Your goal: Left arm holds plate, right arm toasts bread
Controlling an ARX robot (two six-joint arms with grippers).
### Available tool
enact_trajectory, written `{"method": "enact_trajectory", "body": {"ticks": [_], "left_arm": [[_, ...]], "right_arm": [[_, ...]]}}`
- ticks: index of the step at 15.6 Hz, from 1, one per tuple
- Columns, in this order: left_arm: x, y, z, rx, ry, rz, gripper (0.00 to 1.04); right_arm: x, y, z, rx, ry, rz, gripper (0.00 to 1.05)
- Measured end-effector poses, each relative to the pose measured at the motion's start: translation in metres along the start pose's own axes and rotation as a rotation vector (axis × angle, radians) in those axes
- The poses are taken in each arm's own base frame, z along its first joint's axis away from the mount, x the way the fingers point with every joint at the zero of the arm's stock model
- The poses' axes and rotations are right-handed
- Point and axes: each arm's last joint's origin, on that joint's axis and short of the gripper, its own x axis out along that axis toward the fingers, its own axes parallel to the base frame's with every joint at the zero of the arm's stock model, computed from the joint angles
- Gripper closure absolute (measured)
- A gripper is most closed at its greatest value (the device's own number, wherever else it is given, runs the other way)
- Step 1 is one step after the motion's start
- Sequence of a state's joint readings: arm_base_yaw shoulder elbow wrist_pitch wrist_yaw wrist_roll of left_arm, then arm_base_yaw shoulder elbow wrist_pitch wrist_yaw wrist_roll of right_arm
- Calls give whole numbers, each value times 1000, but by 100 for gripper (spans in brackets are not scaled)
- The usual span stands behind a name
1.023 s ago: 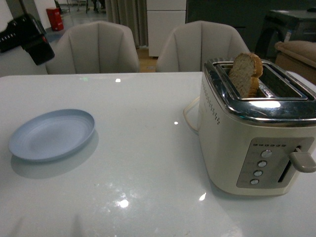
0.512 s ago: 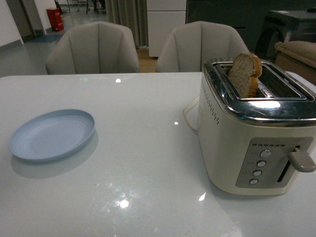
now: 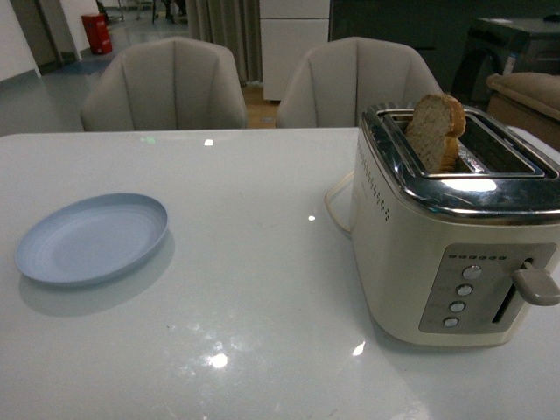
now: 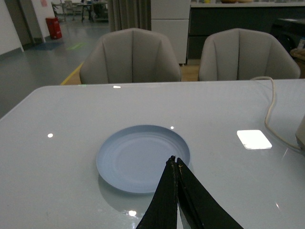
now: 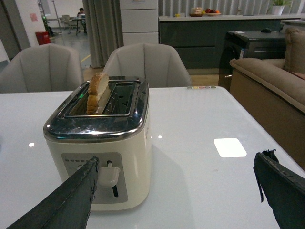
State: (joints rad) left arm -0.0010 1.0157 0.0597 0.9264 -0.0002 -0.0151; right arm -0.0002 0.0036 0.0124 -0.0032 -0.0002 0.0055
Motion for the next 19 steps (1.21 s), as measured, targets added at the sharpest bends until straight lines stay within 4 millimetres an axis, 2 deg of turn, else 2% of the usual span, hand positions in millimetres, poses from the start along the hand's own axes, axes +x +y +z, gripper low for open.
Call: {"method": "enact_trajectory", "body": {"ticks": [11, 19], "left_arm": [[-41, 0, 8, 0, -35, 0, 103], [-53, 0, 9, 0, -41, 0, 103]], "right_arm": [[0, 0, 0, 0, 0, 0, 6], [0, 0, 0, 0, 0, 0, 6]]}}
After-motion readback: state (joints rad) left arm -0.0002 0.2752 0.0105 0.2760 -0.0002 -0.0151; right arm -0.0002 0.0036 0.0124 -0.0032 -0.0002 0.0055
